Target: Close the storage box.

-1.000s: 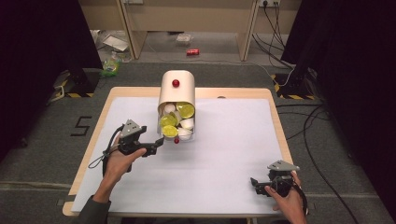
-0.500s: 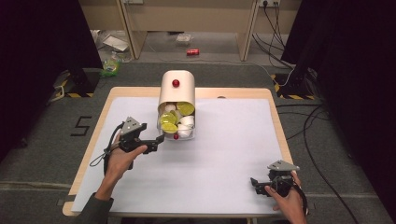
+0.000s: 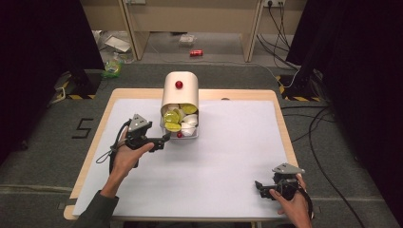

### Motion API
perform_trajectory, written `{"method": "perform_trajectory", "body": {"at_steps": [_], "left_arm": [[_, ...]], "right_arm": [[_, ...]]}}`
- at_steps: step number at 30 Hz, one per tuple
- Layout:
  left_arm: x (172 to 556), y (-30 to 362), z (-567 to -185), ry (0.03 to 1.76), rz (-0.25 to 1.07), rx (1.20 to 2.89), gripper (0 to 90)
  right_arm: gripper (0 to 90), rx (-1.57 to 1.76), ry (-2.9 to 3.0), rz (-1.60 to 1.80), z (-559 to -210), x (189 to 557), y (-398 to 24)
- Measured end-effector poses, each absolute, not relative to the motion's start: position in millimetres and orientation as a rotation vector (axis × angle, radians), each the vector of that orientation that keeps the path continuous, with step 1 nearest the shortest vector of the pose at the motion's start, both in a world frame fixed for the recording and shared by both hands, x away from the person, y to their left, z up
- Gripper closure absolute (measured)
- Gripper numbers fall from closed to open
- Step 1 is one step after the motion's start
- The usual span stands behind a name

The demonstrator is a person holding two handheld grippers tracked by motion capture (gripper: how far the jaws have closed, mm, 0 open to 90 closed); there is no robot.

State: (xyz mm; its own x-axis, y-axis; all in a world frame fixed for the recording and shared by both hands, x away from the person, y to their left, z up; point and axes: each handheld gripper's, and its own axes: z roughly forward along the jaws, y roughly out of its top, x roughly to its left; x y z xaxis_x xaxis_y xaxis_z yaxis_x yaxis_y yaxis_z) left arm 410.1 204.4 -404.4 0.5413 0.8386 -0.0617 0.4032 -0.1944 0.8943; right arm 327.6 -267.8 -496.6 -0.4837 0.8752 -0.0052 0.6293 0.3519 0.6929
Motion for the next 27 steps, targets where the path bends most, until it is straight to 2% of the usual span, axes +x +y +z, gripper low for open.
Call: {"method": "perform_trajectory", "body": {"at_steps": [27], "left_arm": [[429.6, 200.5, -402.7, 1.057, 0.59, 1.843, 12.1]], "right_arm": [[0.3, 1.321, 2.245, 0.899, -496.6, 327.6, -267.8]]}}
